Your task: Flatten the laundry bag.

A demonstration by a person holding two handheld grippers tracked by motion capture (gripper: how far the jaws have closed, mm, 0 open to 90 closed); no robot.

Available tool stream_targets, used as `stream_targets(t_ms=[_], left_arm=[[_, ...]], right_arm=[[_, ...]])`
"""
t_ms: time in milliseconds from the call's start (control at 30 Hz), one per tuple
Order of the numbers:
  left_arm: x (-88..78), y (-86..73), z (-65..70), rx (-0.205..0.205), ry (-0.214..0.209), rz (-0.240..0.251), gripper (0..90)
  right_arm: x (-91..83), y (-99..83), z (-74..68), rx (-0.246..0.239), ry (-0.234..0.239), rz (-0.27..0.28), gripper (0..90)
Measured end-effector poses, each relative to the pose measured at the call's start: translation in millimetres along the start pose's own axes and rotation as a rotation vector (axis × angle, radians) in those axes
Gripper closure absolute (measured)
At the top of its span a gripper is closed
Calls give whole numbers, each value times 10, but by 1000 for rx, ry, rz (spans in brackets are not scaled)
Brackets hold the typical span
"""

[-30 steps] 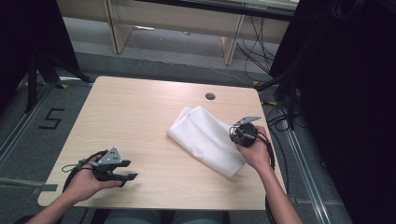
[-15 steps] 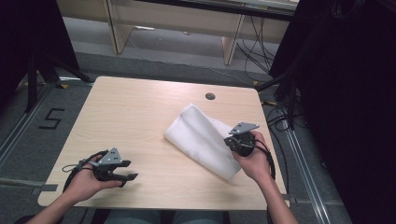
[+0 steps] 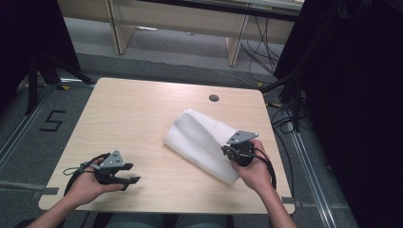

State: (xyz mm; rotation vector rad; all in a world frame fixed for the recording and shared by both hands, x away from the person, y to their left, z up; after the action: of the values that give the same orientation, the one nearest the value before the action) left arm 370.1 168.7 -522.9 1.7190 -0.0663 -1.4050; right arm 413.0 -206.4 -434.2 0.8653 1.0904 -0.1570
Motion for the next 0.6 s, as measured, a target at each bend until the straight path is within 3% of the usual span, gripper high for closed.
stream_targets(t_ms=[200,300,600], left_arm=[[-2,-1,-6,4,6,-3,416],[1,-4,2,-18,2,-2,416],[1,1,12,-29,-5,11,416]], right_arm=[[20,-3,-171,-46,21,7,900],[18,-9,-233,-50,29,-3,900],[74,-19,-359,-65,64,0,899]])
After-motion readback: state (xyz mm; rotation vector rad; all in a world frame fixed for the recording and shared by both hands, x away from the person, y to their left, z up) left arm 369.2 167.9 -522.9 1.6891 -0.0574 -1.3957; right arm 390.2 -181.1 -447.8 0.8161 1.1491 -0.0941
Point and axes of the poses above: each handheld gripper's, and its own axes: x roughly forward along the jaws, y roughly out of its top, z roughly to its right, the point moved 4 cm from there along x, roughly forward along the jaws, and after that the axes turned 9 degrees about -z, right-handed, at the moved point
